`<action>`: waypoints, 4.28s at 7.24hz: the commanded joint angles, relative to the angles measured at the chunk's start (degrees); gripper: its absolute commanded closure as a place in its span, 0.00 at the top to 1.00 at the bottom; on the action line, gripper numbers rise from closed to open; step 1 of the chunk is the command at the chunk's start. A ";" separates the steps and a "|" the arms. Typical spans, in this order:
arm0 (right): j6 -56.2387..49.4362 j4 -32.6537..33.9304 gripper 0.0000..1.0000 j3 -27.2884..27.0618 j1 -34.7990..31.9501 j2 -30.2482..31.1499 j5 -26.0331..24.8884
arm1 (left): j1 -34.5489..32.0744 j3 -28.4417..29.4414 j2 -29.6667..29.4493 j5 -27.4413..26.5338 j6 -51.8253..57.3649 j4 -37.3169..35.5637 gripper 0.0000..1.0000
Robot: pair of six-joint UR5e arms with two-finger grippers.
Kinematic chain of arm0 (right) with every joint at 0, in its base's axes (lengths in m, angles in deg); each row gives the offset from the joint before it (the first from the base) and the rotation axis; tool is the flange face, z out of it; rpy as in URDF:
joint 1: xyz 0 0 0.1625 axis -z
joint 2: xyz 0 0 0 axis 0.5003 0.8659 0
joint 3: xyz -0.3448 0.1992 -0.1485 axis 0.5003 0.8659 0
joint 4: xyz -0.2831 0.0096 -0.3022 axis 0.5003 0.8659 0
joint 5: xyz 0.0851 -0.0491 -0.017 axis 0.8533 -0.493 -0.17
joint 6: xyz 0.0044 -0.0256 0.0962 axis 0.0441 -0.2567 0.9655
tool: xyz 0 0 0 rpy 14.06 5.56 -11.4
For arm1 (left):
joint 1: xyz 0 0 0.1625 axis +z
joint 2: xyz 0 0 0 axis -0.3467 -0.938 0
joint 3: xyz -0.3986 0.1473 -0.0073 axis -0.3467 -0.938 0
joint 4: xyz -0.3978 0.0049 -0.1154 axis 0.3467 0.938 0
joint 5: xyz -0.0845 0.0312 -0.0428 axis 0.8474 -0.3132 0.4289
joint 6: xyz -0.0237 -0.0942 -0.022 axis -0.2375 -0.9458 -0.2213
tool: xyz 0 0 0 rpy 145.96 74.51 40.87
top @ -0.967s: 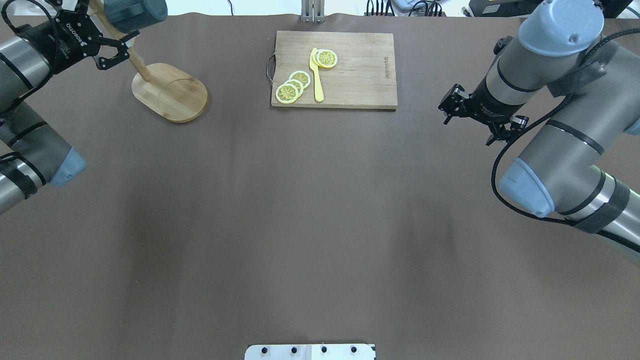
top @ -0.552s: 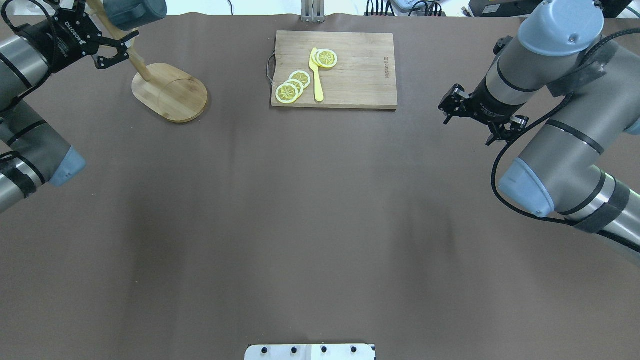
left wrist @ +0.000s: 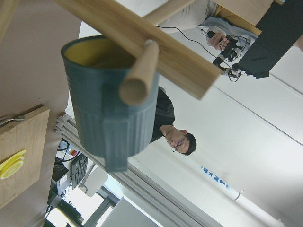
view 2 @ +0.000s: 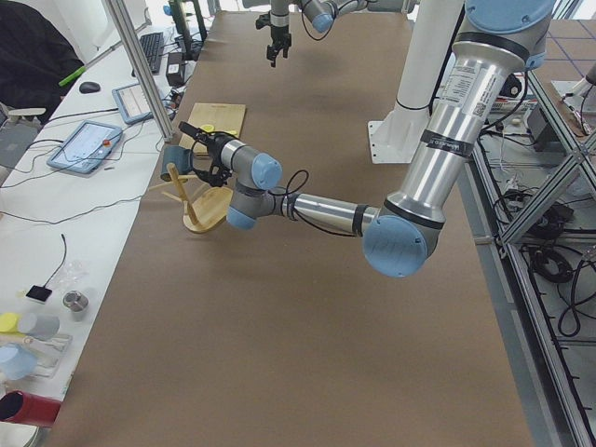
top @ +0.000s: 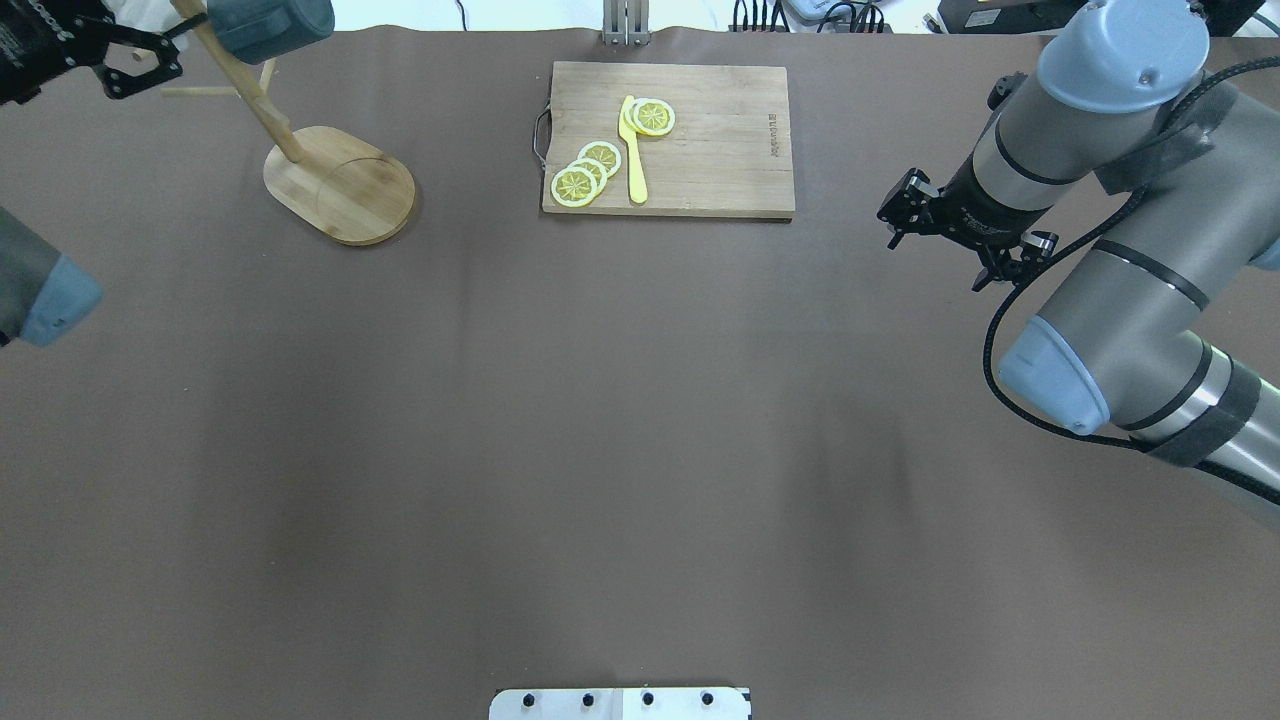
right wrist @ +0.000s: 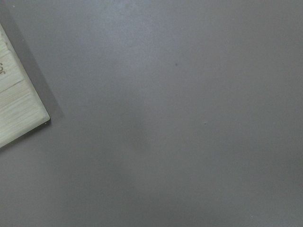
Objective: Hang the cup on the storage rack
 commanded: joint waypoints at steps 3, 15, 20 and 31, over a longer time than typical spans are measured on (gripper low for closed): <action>-0.11 0.00 1.00 0.16 0.44 0.18 0.00 | -17.30 -9.49 -1.64 8.76 12.73 -3.48 0.99; -1.16 0.09 1.00 0.42 -3.43 0.45 0.70 | -28.66 -13.80 5.02 -6.00 149.34 -56.42 0.99; -11.05 0.61 1.00 0.77 -9.74 2.11 4.13 | -27.35 -14.95 8.46 14.69 159.51 -91.39 0.99; -73.12 0.18 1.00 15.53 -37.26 16.87 17.13 | -19.52 -10.11 6.97 33.28 160.59 -106.21 0.99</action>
